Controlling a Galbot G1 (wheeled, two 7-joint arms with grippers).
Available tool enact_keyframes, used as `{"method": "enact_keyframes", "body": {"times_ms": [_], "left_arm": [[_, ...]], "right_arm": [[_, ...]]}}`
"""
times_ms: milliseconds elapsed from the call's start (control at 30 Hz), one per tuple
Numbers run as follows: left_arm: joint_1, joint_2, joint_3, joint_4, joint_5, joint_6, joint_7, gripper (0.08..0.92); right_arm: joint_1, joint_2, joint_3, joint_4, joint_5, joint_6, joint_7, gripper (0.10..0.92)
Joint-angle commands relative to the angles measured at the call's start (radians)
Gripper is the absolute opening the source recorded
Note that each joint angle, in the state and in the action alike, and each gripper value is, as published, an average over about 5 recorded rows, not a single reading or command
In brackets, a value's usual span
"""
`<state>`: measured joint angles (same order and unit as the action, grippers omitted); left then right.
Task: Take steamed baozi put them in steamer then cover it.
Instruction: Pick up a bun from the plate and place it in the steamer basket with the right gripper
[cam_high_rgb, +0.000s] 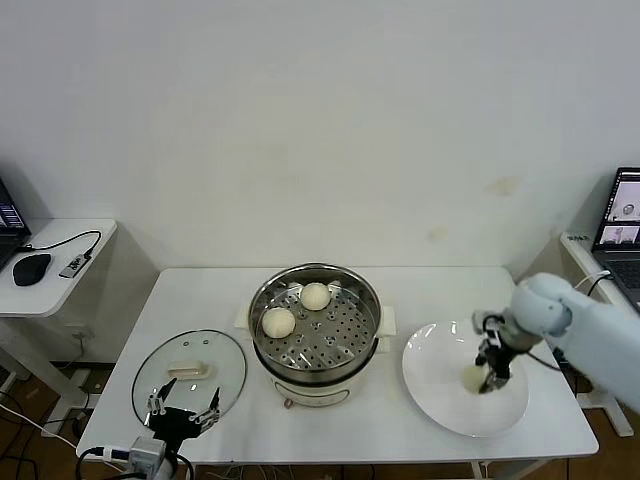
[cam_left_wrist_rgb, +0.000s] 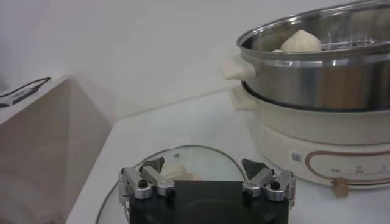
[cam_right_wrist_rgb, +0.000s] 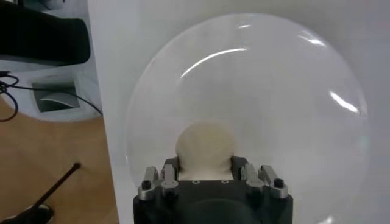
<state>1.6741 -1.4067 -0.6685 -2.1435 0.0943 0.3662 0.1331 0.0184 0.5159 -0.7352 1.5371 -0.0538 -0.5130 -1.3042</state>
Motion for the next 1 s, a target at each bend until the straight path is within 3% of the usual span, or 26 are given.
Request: {"method": "enact_keyframes", "body": {"times_ms": [33,200,433,767,1000], "left_arm": [[-0.004,-0.002,-0.003,0.01,0.001,-0.001,-0.004,0.823],[-0.007,-0.005,-0.004,0.02,0.021,-0.013,-0.012,0.823],[-0.007,-0.009,-0.014,0.025,0.041,-0.027,-0.022,0.823],[0.004,-0.018,-0.029,0.007,0.042,-0.032,-0.03,0.823],[0.006,-0.028,-0.032,-0.01,0.039,-0.033,-0.032,0.823]], "right_arm": [[0.383,0.072,-0.16,-0.037,0.154,0.042,-0.048,0.524],[0.463,0.236,-0.151,-0.143,0.218,0.198,-0.082,0.521],[0.575,0.437,-0.233,-0.285,0.229,0.612,-0.131,0.524],[0.548,0.613,-0.267,-0.241,0.047,0.975,-0.119,0.526],[0.511,0.693,-0.32,-0.199,-0.009,1.123,-0.1,0.526]]}}
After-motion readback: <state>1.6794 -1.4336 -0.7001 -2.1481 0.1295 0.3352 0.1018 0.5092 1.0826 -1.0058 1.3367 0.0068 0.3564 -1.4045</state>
